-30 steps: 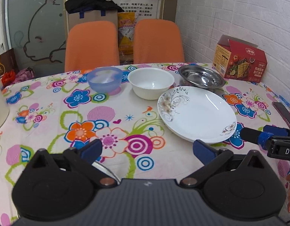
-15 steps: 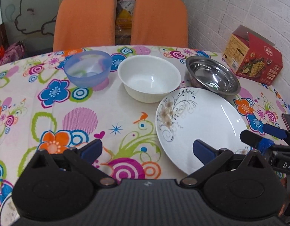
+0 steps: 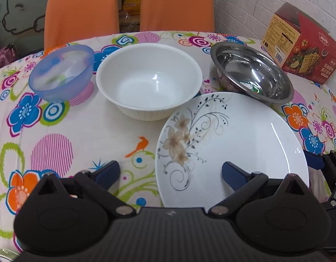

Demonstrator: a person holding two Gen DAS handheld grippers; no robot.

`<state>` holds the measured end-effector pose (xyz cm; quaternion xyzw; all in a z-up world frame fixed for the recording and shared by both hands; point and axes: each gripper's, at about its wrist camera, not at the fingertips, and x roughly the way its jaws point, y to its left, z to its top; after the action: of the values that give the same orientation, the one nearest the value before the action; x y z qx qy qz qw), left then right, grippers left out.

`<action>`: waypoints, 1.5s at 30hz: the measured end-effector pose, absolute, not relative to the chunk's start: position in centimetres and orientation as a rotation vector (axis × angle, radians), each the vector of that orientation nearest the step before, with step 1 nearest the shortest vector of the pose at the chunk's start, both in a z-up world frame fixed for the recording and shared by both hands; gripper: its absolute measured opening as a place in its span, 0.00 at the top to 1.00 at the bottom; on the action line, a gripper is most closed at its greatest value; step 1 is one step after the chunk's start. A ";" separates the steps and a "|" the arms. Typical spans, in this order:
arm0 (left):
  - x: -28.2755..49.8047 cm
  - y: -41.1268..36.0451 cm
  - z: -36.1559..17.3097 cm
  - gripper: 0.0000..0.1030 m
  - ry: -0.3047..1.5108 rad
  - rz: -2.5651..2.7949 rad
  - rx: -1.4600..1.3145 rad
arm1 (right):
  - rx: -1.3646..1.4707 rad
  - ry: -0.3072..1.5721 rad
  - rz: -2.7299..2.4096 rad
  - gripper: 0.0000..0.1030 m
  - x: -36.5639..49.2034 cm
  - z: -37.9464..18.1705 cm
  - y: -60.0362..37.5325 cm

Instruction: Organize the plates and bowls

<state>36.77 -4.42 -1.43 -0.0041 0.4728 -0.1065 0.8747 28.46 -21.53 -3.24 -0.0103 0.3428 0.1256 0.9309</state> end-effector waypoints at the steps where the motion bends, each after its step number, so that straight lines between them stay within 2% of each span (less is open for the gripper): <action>1: 36.6 -4.7 -1.5 0.04 0.985 -0.218 0.011 | -0.021 0.698 0.259 0.12 28.4 -3.3 -21.6; 18: 36.3 -5.1 -1.7 0.04 0.957 -0.192 0.019 | -0.006 0.675 0.204 0.12 28.4 -3.5 -20.1; 20: 36.2 -5.3 -1.4 0.11 0.950 -0.202 0.015 | -0.007 0.676 0.221 0.13 28.3 -3.4 -20.0; 22: 35.8 -5.8 -0.9 0.38 0.942 -0.269 0.015 | -0.006 0.688 0.222 0.12 28.1 -3.3 -19.6; 26: 35.1 -6.0 -0.6 0.40 0.957 -0.259 0.021 | 0.050 0.686 0.232 0.13 27.1 -3.0 -19.9; 28: 34.4 -5.7 -0.5 0.45 0.967 -0.269 -0.003 | 0.078 0.678 0.235 0.13 26.1 -2.7 -20.0; 38: 28.9 -4.1 2.8 0.46 0.903 -0.302 -0.040 | 0.063 0.598 0.197 0.13 20.3 0.6 -18.7; 45: 23.7 2.3 5.1 0.46 0.839 -0.221 -0.084 | 0.034 0.540 0.306 0.13 17.3 2.3 -13.5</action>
<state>23.73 2.26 5.10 -0.0406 0.4063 -0.1069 0.9066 17.27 -13.53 2.31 0.0168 0.2655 0.1505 0.9522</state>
